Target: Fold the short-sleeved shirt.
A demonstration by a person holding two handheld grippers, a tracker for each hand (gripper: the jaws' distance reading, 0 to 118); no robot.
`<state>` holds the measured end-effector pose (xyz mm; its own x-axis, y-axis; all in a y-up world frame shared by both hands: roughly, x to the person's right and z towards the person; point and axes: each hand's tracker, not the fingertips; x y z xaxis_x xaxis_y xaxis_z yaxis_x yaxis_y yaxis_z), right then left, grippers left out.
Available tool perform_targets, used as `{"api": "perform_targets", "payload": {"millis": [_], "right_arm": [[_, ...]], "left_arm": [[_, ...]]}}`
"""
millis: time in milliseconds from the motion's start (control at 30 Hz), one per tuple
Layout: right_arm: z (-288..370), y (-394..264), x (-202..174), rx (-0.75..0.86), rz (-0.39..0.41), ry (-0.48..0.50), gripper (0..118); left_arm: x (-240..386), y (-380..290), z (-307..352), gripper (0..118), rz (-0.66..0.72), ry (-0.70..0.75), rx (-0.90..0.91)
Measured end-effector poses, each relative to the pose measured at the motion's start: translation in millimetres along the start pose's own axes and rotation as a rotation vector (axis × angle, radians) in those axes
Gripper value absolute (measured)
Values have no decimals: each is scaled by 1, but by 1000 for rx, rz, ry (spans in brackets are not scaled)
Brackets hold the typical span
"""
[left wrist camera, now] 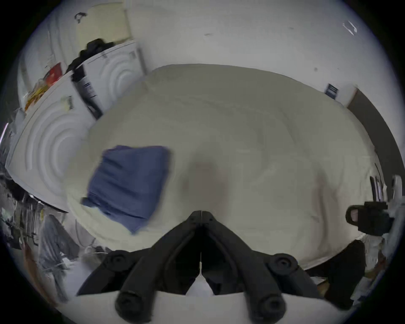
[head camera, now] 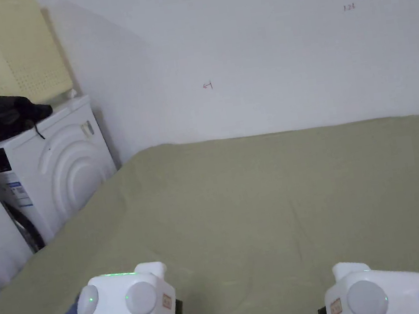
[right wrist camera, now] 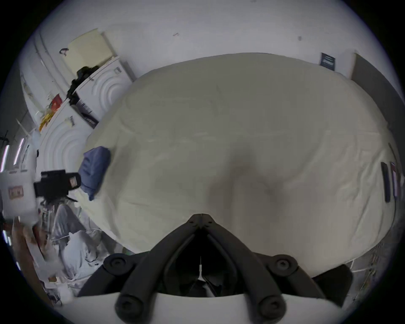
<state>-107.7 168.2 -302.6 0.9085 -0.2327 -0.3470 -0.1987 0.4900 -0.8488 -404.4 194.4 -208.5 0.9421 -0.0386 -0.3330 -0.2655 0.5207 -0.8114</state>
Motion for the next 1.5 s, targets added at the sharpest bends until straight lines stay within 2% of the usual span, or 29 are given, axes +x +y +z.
{"api": "perform_targets", "payload": {"millis": [67,233,333,467,600,800,967,1133,1167,1200,1233,1267,1300,1333,1367,1400,1433,1500], "right_arm": [[10,-4,34,6,2,-66,0],[36,-19,114,15,19,-220,0],[52,-31,147,50,22,-299,0],[65,-40,174,73,-21,-338,0],[69,-44,180,85,-53,-344,0],[82,-37,170,156,-50,-354,0],[117,-19,157,394,23,-398,0],[154,-16,152,727,42,-404,1],[158,-16,152,766,43,-409,1],[162,-16,152,797,46,-421,5],[164,-17,151,815,51,-426,17],[167,-16,151,853,57,-442,38],[167,-16,152,836,62,-431,70],[166,-16,153,840,74,-419,70],[165,-14,154,833,80,-413,81],[162,-14,155,828,81,-411,106],[160,-15,155,830,79,-414,116],[159,-19,156,861,75,-415,117]], "left_arm": [[42,-7,-2,0,-29,-58,2],[157,-27,9,0,-34,-52,86],[198,-39,11,0,-4,-163,98],[241,-45,12,0,-141,-117,99],[255,-46,12,0,-123,-147,96],[264,-43,28,0,-140,-176,140],[248,-29,70,1,-72,-169,384],[219,-25,111,11,-9,-91,660],[214,-24,114,17,-14,-77,679],[211,-24,117,40,-16,-65,712],[208,-24,118,70,-28,-55,705],[206,-25,119,98,-27,-50,714],[205,-25,116,116,-22,-49,716],[202,-25,114,116,-16,-56,715],[200,-27,112,118,0,-77,723],[199,-30,111,118,25,-98,744],[197,-30,111,118,34,-105,751],[199,-32,107,118,37,-86,752]]}}
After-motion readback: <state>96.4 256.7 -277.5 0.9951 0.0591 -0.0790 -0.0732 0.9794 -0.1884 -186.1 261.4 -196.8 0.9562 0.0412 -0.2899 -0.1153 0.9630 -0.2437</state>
